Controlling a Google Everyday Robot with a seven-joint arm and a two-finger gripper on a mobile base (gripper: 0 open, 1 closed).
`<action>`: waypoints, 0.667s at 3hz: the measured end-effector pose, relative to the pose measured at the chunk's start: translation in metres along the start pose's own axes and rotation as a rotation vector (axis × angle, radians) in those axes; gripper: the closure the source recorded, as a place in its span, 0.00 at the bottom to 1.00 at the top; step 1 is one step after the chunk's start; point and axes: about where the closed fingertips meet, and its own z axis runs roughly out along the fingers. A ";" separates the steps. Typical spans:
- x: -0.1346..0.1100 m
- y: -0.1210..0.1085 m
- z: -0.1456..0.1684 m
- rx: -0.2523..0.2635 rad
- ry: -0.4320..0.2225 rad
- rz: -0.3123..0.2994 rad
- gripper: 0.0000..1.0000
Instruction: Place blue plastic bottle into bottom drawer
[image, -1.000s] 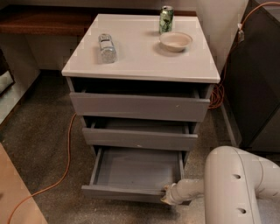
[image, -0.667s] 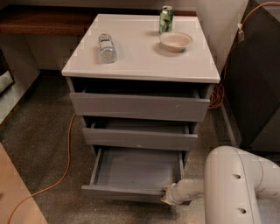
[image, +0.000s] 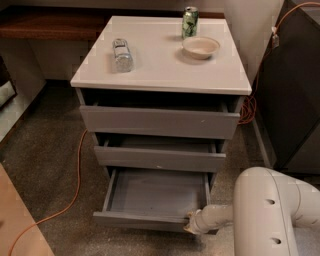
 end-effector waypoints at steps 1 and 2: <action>0.000 0.000 0.000 0.000 0.000 0.000 0.71; 0.000 0.000 0.000 0.000 0.000 0.000 0.85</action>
Offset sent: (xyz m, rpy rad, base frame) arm -0.1195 0.0281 -0.0588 -0.0989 0.1434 0.0856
